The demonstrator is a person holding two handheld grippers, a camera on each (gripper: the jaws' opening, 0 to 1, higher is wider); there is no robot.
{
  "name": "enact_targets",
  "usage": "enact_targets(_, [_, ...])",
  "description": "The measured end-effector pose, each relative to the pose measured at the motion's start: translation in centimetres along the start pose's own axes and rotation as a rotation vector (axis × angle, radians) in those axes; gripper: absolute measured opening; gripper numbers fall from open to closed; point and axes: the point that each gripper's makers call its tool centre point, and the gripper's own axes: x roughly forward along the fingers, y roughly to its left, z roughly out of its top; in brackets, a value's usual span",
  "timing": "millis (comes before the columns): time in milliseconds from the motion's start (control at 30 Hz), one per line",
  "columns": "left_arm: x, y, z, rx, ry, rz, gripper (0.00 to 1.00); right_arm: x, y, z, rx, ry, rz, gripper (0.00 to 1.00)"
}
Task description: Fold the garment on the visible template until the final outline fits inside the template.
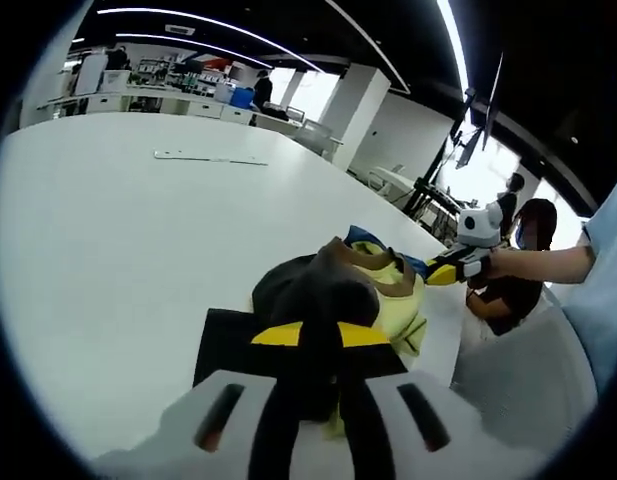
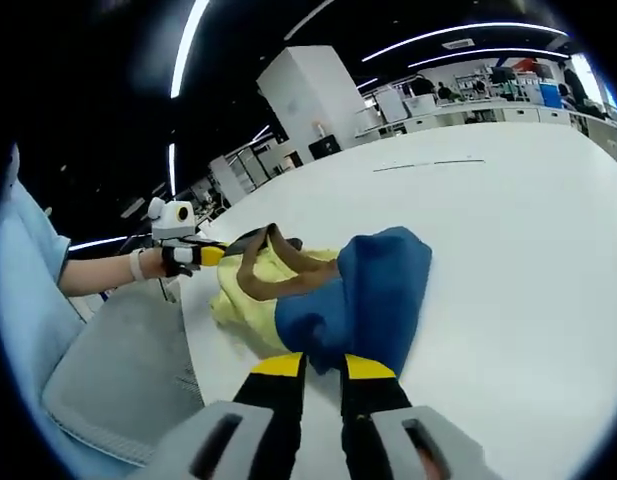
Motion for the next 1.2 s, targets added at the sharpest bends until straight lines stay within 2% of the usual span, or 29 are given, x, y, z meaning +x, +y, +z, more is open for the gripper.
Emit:
enact_targets(133, [-0.1,-0.3,-0.2,-0.008,0.004,-0.01,0.0,-0.2,0.2,0.1,0.001,-0.005,0.002,0.06])
enact_targets(300, [-0.5,-0.5,0.1,-0.018,-0.01,-0.009,0.0,-0.4,0.7,0.2,0.007,-0.008,0.011,0.0])
enact_targets(533, [-1.3,-0.3,0.9,-0.016,-0.039,0.011,0.0,-0.8,1.1,0.6,-0.009,-0.013,-0.002,0.0])
enact_targets(667, [-1.8,-0.1,1.3,-0.011,-0.046,0.015,0.0,-1.4,1.3,1.9,-0.044,-0.04,-0.017,0.0])
enact_targets(867, [-2.3,-0.1,2.0,-0.042,-0.057,0.019,0.0,-2.6,1.4,4.3,-0.093,-0.087,-0.045,0.0])
enact_targets(1067, [-4.1,-0.3,4.6,-0.047,-0.139,0.022,0.0,-4.2,1.4,7.2,-0.161,-0.123,-0.084,0.0])
enact_targets(1200, [-5.6,-0.8,6.6,-0.079,-0.218,0.012,0.0,-4.9,2.2,9.1,-0.172,-0.156,-0.072,0.0])
